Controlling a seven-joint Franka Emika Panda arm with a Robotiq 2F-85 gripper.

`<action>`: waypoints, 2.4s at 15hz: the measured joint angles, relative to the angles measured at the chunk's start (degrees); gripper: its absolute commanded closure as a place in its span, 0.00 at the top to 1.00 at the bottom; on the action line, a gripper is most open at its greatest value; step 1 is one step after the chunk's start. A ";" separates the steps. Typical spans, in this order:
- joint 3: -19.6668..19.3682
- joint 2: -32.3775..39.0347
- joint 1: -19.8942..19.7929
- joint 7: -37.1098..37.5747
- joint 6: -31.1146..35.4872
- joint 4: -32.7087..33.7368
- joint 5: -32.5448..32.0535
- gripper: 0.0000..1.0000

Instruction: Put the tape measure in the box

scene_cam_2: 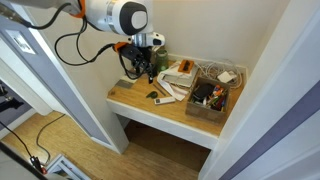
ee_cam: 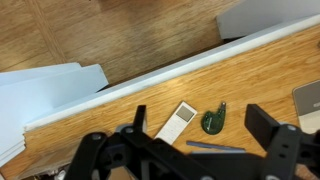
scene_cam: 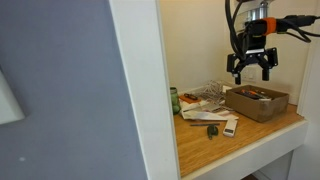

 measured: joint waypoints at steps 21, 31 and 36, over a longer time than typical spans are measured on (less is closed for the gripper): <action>1.08 20.60 4.19 3.63 27.59 2.41 0.10 1.00; -0.08 29.88 5.74 4.10 33.99 6.90 0.09 1.00; -1.16 32.78 6.82 4.07 33.99 8.90 -0.02 1.00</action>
